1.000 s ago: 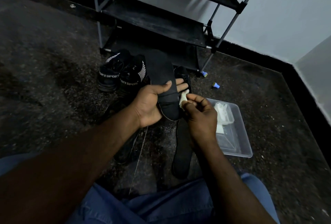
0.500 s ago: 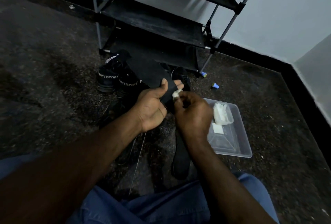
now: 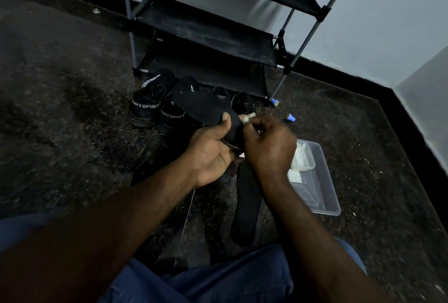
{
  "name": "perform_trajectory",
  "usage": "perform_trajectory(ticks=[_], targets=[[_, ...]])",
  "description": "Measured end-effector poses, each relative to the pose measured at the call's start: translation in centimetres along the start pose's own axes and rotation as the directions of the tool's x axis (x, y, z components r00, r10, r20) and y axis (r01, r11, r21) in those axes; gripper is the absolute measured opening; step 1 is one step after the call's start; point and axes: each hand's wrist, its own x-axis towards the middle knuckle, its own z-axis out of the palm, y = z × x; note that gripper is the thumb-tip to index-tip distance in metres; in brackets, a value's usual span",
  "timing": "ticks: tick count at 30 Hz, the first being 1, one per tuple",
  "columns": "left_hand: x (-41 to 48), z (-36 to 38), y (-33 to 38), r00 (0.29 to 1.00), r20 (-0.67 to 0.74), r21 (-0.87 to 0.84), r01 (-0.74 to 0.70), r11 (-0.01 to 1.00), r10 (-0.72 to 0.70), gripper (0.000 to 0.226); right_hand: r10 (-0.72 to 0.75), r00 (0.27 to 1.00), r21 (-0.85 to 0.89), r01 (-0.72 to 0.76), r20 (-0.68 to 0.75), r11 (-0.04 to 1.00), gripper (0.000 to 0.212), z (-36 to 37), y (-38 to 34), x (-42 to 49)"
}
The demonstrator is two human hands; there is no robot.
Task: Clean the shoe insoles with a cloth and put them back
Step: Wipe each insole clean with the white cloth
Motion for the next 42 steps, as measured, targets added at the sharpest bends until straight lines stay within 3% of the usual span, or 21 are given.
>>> perform_trajectory(ticks=[3,5,8,12,16,19,22,25,28,31,34,36,39,42], targets=[[0.3,-0.4,0.6,0.999,-0.027,0.025,0.018,1.0,-0.017,0.049,-0.186,0.979,0.047,0.182,0.088,0.982,0.019,0.0,-0.4,-2.0],[0.4,-0.3,0.5,0.998,-0.025,0.055,0.058,0.997,-0.056,0.051,-0.279,0.949,-0.025,0.286,0.147,0.958,0.022,0.0,-0.5,-3.1],[0.2,-0.1,0.0,0.997,-0.043,0.014,0.068,0.998,-0.067,0.051,-0.226,0.971,-0.096,0.233,0.075,0.968,0.019,0.1,-0.1,-2.3],[0.2,0.1,-0.1,0.999,-0.041,-0.019,0.022,1.0,-0.023,0.048,-0.094,0.995,-0.016,0.094,0.041,0.995,0.019,-0.2,0.4,-0.4],[0.3,-0.1,0.4,0.998,-0.048,0.022,0.048,0.999,-0.046,0.051,-0.306,0.945,0.012,0.307,0.118,0.952,0.011,-0.3,-0.5,-2.9],[0.2,0.2,0.2,0.996,-0.07,0.04,0.06,0.997,-0.058,0.051,-0.374,0.915,-0.092,0.39,0.147,0.916,0.011,0.0,-0.4,-4.1],[0.1,-0.1,0.1,0.997,-0.067,0.029,0.036,0.999,-0.034,0.051,-0.235,0.969,-0.168,0.244,0.073,0.955,0.014,0.1,1.2,-2.0],[0.2,-0.2,0.4,0.999,-0.035,0.012,0.034,0.999,-0.034,0.051,-0.03,0.998,0.01,0.03,0.048,1.0,0.015,-0.4,2.2,-0.1],[0.4,-0.5,0.7,0.999,-0.008,0.035,0.036,0.999,-0.036,0.05,0.025,0.998,0.18,-0.036,0.059,0.983,0.004,-1.2,2.1,-0.5],[0.7,-0.6,0.7,0.999,0.006,0.055,0.035,0.998,-0.036,0.049,0.176,0.984,0.338,-0.165,-0.003,0.927,0.002,-1.9,2.3,-0.7],[0.7,-0.7,0.6,1.0,0.015,0.063,0.025,0.998,-0.026,0.05,0.239,0.97,0.38,-0.206,-0.042,0.902,0.003,-2.2,2.7,-1.0],[0.7,-0.8,0.6,1.0,0.016,0.083,0.025,0.996,-0.026,0.05,0.163,0.986,0.323,-0.144,-0.034,0.935,0.004,-2.0,2.5,-1.6],[0.7,-0.8,0.5,0.998,0.015,0.107,0.055,0.993,-0.057,0.052,-0.113,0.993,0.194,0.103,0.042,0.976,0.005,-1.0,1.7,-2.9],[0.6,-0.7,0.0,0.997,0.014,0.118,0.079,0.99,-0.081,0.054,-0.274,0.954,-0.101,0.286,0.119,0.953,0.016,0.1,1.1,-3.5]])
